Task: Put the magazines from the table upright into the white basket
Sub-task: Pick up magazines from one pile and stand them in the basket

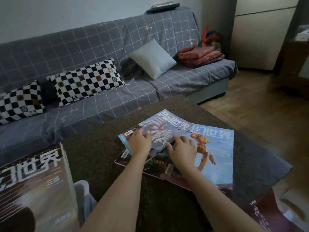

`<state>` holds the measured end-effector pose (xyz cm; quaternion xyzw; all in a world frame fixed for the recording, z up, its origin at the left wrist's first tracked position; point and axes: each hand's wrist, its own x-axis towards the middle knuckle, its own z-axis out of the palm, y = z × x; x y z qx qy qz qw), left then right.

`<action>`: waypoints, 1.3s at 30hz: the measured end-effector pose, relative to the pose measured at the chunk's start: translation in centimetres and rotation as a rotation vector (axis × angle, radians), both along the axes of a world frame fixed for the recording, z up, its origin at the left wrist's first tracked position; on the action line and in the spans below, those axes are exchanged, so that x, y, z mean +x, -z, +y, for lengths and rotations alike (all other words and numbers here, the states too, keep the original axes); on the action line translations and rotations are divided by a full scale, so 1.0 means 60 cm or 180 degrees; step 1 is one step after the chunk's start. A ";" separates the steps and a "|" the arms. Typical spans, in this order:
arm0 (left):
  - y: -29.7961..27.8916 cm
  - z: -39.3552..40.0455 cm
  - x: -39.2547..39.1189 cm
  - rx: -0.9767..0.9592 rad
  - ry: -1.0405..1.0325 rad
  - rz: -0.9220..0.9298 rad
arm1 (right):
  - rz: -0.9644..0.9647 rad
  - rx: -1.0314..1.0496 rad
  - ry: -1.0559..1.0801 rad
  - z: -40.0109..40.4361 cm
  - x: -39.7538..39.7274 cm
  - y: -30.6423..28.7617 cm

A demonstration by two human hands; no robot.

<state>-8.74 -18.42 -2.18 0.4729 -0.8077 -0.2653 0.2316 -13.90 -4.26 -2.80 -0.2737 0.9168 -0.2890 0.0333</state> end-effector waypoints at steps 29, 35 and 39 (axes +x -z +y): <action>-0.124 0.030 0.084 0.0294 -0.0428 0.0423 | -0.1714 -0.1498 0.0211 0.046 0.032 -0.026; -0.189 0.069 0.166 0.0341 -0.0272 0.1395 | -0.2253 -0.2136 0.0251 0.066 0.073 -0.078; -0.228 0.089 0.240 0.0413 -0.0338 0.1793 | -0.2151 -0.2440 0.0059 0.076 0.112 -0.123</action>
